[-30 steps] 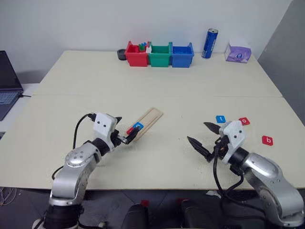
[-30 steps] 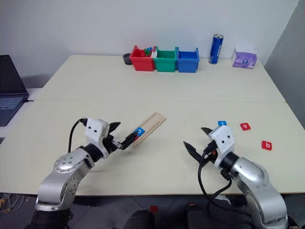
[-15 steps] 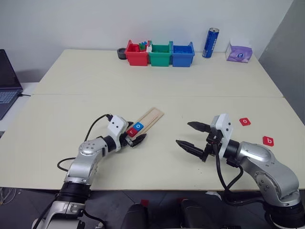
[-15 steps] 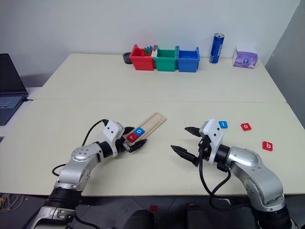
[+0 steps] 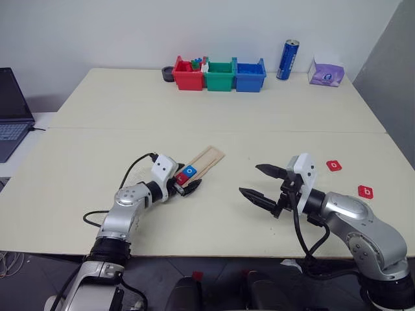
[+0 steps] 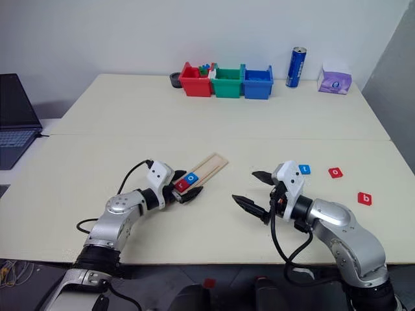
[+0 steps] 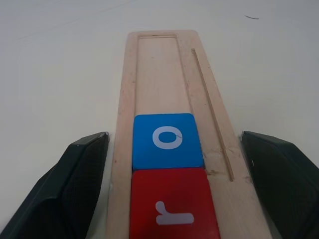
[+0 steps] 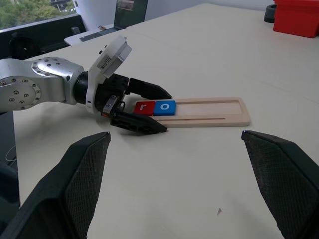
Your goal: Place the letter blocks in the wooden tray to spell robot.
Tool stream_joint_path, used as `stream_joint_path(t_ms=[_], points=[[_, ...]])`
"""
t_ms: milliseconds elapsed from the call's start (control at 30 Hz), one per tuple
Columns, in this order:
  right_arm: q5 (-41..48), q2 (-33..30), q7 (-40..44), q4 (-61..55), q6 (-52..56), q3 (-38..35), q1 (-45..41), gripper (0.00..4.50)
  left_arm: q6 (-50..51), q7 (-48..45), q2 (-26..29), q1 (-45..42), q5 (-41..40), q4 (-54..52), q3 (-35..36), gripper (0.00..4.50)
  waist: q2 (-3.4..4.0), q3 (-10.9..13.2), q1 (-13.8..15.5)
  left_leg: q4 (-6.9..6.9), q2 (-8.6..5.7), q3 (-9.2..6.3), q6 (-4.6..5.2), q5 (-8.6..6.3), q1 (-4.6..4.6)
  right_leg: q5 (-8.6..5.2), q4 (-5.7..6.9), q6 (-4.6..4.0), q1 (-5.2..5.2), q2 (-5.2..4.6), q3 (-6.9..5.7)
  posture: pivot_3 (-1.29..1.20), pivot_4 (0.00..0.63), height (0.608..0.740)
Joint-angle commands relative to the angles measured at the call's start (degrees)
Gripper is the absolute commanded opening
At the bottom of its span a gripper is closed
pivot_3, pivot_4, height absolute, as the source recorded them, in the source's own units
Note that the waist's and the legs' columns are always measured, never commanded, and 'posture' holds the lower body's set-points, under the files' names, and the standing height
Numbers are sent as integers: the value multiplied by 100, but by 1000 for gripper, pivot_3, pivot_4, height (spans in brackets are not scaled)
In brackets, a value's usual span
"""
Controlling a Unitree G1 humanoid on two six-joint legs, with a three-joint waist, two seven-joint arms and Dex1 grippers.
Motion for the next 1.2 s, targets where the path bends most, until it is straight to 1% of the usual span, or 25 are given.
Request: stream_joint_path(t_ms=[33, 133, 333, 400, 567, 667, 767, 867, 1000, 1067, 1200], points=[[144, -12, -60, -262, -14, -59, -91, 4500, 123, -70, 67, 2, 238, 311, -184, 4106, 2, -2, 0, 0, 0, 1, 0, 0, 1, 1, 0, 1, 0, 0, 0, 0, 150, 740], [153, 17, -104, -273, -13, -65, -87, 4500, 88, -149, 104, -94, 242, 414, -180, 3407, 3, -3, 0, 1, 0, 2, 0, 1, 2, 2, 0, 1, 0, 1, 0, 0, 150, 740], [212, -9, -173, -327, -15, -119, -8, 4500, 9, -280, 147, -291, 270, 592, -160, 3407, 3, -3, 4, 3, 0, 1, 1, 2, 1, 3, 1, 2, 1, 1, -1, 0, 150, 740], [225, -30, -169, -349, -19, -133, 22, 4500, -121, -470, 179, -342, 262, 591, -214, 3407, 3, -3, 4, 3, 0, 1, 1, 2, 1, 3, 0, 2, 0, 1, 0, 0, 150, 740], [275, -302, 66, -505, -117, -200, 244, 4500, -530, -1638, 377, -236, 13, -152, -560, 3407, 2, -3, 3, 2, 1, 1, 1, 2, -9, 3, -4, 1, -6, 2, -1, 0, 150, 740], [350, -536, 300, -563, -225, -284, 459, 4500, -663, -2603, 657, -75, -257, -684, -766, 3407, 2, -2, -5, 0, 1, 9, 1, 1, -15, 2, -10, 2, -11, 1, 0, 0, 150, 740], [337, -826, 656, -576, -468, -384, 765, 4500, -854, -3348, 894, -82, -398, -844, -874, 3407, -2, 4, -10, -3, 4, 7, 2, 0, -20, -2, -14, 0, -15, 1, 2, 0, 150, 740], [315, -1085, 1013, -542, -735, -476, 1027, 4500, -1142, -3873, 1000, -261, -372, -632, -976, 3407, -2, 5, -11, -4, 5, 3, 3, 0, -17, -5, -9, -4, -15, 6, -2, 0, 150, 740], [243, -1257, 1282, -485, -1010, -478, 1206, 4500, -1689, -4085, 891, -545, -181, 20, -1043, 3407, -5, 6, -12, 0, 4, 7, 3, 0, -13, -6, -7, -1, -12, 12, -5, 0, 150, 740], [203, -1332, 1384, -466, -1135, -479, 1291, 4500, -1893, -4157, 811, -665, -145, 301, -1051, 3407, -6, 7, -14, 1, 4, 9, 3, 0, -12, -19, -8, 22, -12, 14, -5, 0, 150, 740], [93, -1491, 1603, -365, -1417, -501, 1482, 4500, -2342, -4274, 693, -787, -20, 745, -1089, 3407, -13, 11, -12, 1, 4, 10, 4, -1, -13, -5, -9, -3, -13, 14, -4, 0, 150, 740]])
